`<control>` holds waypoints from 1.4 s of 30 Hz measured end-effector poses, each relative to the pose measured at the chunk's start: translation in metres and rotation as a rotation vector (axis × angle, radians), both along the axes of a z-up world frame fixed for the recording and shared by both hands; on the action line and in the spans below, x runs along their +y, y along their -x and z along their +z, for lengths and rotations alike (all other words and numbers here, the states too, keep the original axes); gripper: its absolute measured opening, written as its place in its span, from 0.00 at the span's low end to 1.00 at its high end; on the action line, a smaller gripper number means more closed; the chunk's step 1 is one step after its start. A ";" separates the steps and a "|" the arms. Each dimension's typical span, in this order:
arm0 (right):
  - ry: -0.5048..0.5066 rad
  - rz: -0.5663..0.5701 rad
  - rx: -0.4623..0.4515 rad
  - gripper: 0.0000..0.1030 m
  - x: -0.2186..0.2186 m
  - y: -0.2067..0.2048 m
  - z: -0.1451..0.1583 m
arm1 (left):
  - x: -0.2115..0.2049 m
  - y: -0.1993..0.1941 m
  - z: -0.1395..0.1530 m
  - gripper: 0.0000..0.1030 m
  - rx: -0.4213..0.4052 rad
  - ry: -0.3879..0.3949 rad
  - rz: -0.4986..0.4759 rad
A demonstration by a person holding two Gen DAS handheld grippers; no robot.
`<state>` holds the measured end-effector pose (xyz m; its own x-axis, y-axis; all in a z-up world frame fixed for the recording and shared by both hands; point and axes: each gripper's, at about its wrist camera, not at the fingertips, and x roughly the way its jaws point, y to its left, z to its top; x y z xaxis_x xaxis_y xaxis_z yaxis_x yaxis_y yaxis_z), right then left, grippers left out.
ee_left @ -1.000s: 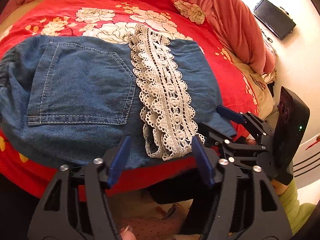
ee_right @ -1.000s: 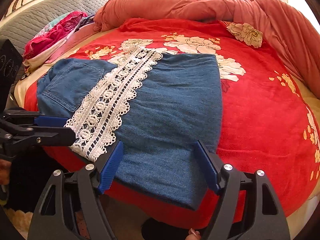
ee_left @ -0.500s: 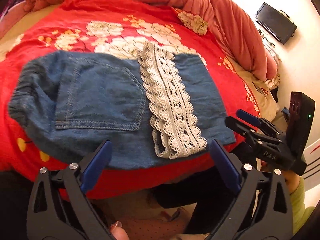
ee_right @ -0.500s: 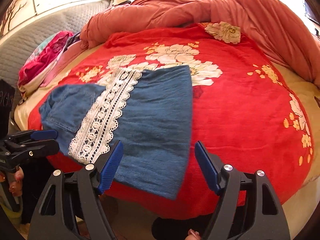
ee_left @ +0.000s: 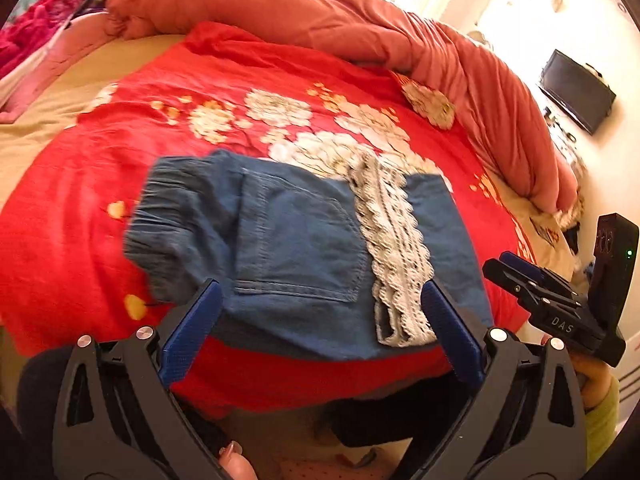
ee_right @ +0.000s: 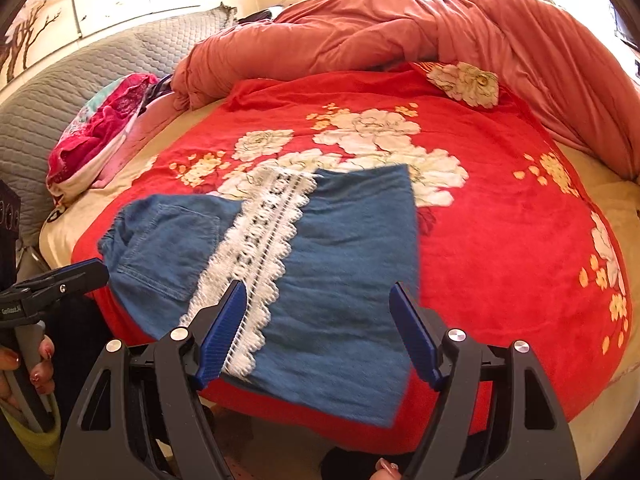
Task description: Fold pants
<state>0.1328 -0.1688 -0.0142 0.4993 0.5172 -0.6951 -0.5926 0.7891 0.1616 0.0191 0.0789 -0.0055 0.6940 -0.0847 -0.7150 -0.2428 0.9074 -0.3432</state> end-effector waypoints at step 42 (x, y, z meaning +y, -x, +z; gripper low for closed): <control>0.157 0.741 0.212 0.71 0.285 -0.032 -0.020 | 0.074 -0.003 -0.054 0.71 0.050 0.191 0.205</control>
